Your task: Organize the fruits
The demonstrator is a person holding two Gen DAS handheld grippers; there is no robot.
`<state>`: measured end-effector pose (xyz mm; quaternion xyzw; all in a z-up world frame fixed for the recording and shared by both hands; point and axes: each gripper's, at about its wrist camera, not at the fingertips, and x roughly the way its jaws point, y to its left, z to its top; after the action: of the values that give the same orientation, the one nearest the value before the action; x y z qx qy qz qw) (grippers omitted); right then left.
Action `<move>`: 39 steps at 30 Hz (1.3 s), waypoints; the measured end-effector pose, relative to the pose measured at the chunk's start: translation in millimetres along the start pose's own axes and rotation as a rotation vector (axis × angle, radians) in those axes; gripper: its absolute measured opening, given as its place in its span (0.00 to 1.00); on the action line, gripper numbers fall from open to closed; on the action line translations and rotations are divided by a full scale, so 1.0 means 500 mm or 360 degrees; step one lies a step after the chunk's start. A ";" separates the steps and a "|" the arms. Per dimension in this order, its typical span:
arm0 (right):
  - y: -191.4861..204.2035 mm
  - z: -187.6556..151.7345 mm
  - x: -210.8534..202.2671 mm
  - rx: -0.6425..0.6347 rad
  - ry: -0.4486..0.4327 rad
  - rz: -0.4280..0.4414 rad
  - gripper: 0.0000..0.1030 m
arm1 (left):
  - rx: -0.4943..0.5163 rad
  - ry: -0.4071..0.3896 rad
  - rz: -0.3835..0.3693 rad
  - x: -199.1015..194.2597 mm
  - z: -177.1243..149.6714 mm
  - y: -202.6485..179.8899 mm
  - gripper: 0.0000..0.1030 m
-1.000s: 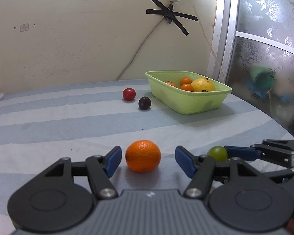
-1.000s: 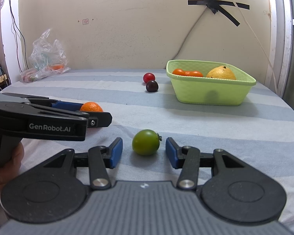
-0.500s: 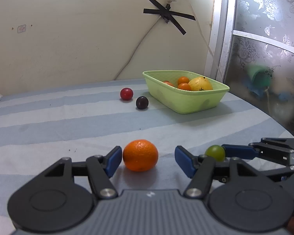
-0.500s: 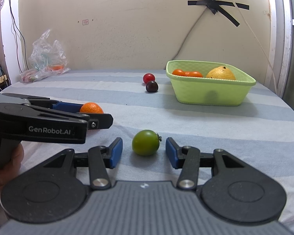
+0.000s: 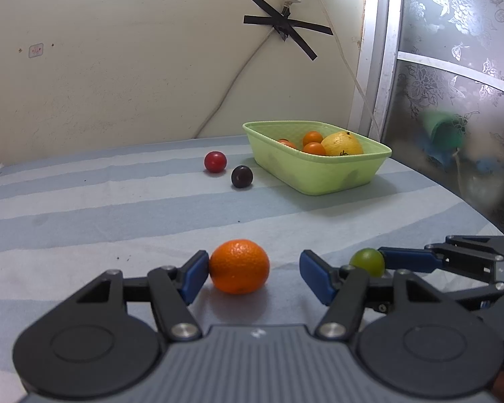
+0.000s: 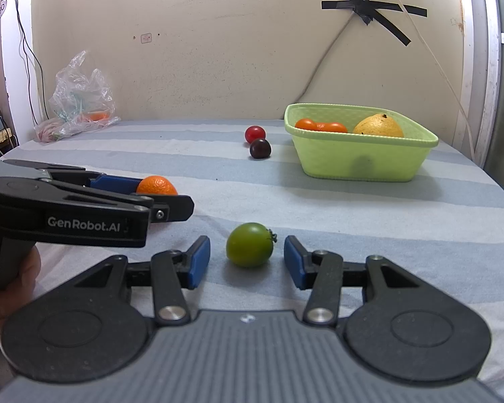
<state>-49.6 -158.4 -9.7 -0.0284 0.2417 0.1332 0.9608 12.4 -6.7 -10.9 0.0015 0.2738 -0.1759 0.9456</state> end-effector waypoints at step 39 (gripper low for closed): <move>0.001 -0.001 -0.004 -0.0002 -0.0019 -0.0016 0.50 | -0.0003 0.0008 -0.0011 0.001 -0.001 -0.001 0.52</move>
<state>-51.6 -158.3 -9.4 -0.0294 0.2358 0.1287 0.9628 12.2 -7.1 -11.5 0.0000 0.2764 -0.1790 0.9442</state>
